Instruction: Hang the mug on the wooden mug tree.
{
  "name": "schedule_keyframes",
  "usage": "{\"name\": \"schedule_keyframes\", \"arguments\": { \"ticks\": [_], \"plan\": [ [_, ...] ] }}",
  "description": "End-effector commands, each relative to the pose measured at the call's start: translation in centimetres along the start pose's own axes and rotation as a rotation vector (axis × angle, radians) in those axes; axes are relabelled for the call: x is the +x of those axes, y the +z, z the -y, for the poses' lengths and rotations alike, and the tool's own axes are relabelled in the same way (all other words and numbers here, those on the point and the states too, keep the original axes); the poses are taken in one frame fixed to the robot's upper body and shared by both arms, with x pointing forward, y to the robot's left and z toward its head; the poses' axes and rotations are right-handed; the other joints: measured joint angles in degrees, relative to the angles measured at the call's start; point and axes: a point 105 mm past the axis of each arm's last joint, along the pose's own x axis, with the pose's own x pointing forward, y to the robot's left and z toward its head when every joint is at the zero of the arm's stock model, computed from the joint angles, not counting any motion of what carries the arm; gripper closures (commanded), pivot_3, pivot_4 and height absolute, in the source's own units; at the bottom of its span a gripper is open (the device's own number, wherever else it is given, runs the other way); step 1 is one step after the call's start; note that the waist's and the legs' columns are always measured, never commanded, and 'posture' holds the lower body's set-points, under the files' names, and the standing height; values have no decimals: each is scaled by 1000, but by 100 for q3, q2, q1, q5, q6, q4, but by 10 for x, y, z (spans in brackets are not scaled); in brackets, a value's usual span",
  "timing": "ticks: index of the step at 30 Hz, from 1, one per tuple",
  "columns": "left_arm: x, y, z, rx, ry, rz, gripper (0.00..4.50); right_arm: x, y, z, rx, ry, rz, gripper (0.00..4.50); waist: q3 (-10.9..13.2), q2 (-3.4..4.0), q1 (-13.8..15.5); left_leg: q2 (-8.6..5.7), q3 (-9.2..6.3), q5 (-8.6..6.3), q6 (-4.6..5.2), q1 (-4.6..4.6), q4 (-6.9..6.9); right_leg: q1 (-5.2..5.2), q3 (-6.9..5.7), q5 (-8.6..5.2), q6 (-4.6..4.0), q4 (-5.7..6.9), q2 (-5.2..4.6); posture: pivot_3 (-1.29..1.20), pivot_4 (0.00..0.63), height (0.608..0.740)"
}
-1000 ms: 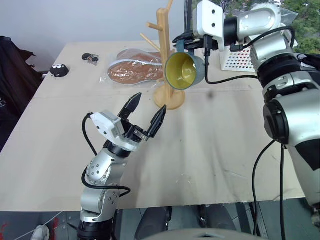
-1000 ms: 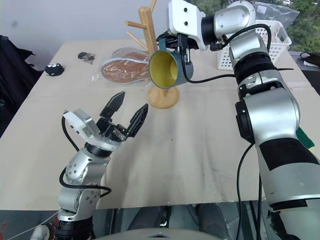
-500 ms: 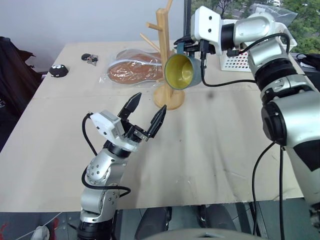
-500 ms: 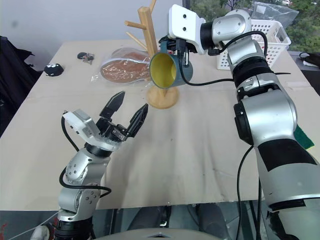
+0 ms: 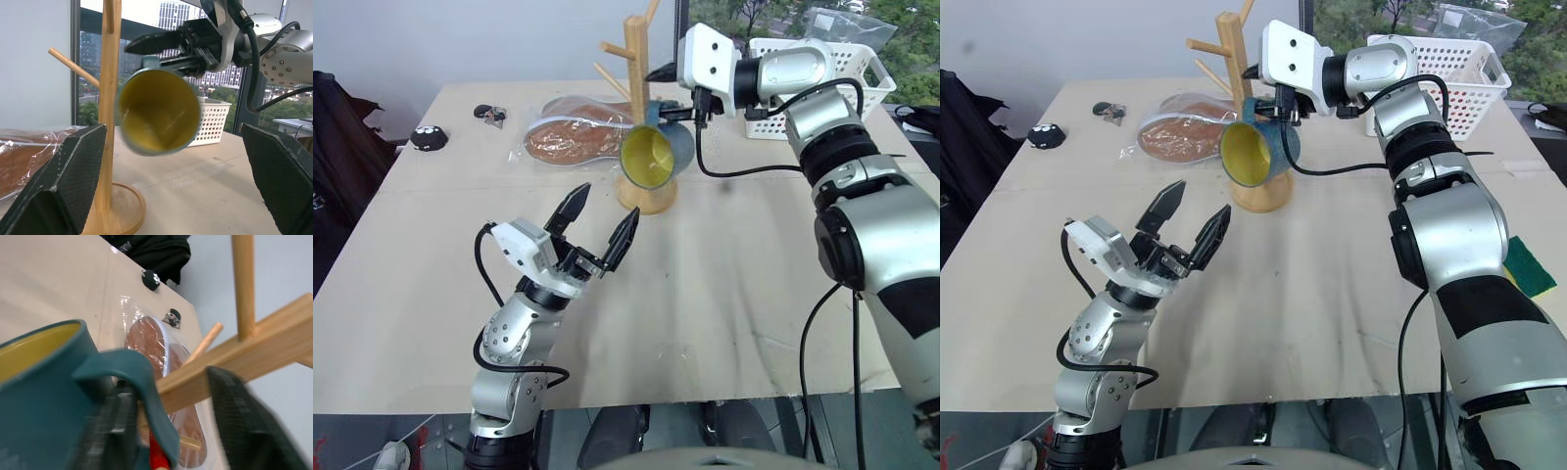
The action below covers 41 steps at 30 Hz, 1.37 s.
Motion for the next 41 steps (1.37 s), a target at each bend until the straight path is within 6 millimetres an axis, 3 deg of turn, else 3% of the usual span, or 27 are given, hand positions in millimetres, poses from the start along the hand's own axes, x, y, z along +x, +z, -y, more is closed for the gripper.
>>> {"name": "schedule_keyframes", "arguments": {
  "ticks": [1, 2, 3, 11, 16, 19, 23, 26, 29, 32, 36, 39, 41],
  "plan": [
    [1, 12, 4, 30, -15, 45, 0, -12, 14, 24, -42, -75, 5, 980, 0, 0, 2, 0, 0, 0, 0, 0, 0, 0, 0, 0, 0, 0, 0, 0, 150, 740],
    [1, 12, 4, 30, -15, 45, 0, -14, 14, 25, -43, -79, -3, 376, 0, 0, 8, 0, 0, 0, 0, 0, 0, 0, 0, 0, 0, 0, 0, 0, 150, 740],
    [1, 12, 4, 30, -16, 45, 0, -16, 13, 27, -49, -83, -18, 88, 0, 0, 11, 0, 0, 0, 0, -1, 0, 0, -1, 0, 0, 0, 0, 0, 150, 740],
    [4, 12, 4, 25, -28, 45, 0, -45, 3, 39, -70, -106, -110, 38, 0, 0, 10, 0, 2, 0, 0, 0, 0, 0, 1, 0, 0, 0, 1, 0, 150, 740],
    [2, 10, 5, 12, -26, 27, 0, -81, -19, 38, 68, -164, -99, 38, 0, -1, 25, -1, 3, 0, 1, -2, 0, 1, 1, 0, 0, -2, -1, 0, 150, 740],
    [0, 4, 4, -2, -17, -16, 0, -104, -40, 29, 234, -240, -29, 38, -6, -9, 28, -1, 1, -1, 1, 0, 0, 6, -1, 0, 0, -5, -3, 0, 150, 740],
    [-8, -14, -1, -11, 3, -157, 0, -129, -70, -9, 502, -330, 72, 38, -9, -12, 32, 1, -2, -1, 2, 5, 5, 16, 0, 0, 0, -1, -22, 0, 150, 740],
    [-21, -28, -5, -24, 9, -268, 0, -140, -85, -64, 677, -371, 76, 38, -11, -10, 45, 1, -6, 0, 3, 0, 5, 12, 2, 0, 0, 5, -26, 0, 150, 740],
    [-43, -52, -7, 0, 1, -449, 0, -149, -94, -139, 845, -398, 4, 38, -14, -3, 50, 2, -19, -1, 3, -10, 2, 3, 6, 0, 1, 3, -28, 0, 150, 740],
    [-64, -68, -5, 14, -17, -558, 0, -154, -95, -189, 931, -445, -69, 38, -16, 4, 30, 0, -10, -1, 3, -12, 1, -2, 11, -1, 1, 2, -28, 0, 150, 740],
    [-82, -80, -3, 31, -26, -630, 0, -158, -99, -225, 938, -489, -153, 38, -15, 5, 9, -1, 26, -18, 35, 45, 4, 45, 27, 3, 4, 0, -19, 0, 150, 740],
    [-89, -86, -5, 43, -16, -657, 0, -159, -97, -241, 927, -485, -160, 38, -9, -7, 28, 8, 20, -18, 34, 139, 6, 143, 14, -24, 4, -7, 8, 0, 150, 740],
    [-91, -87, -7, 43, -6, -663, 0, -159, -96, -246, 916, -477, -161, 38, -12, -13, 37, 10, 16, -17, 35, 140, 7, 145, 7, -27, 6, -6, 10, 0, 150, 740]
  ]
}}
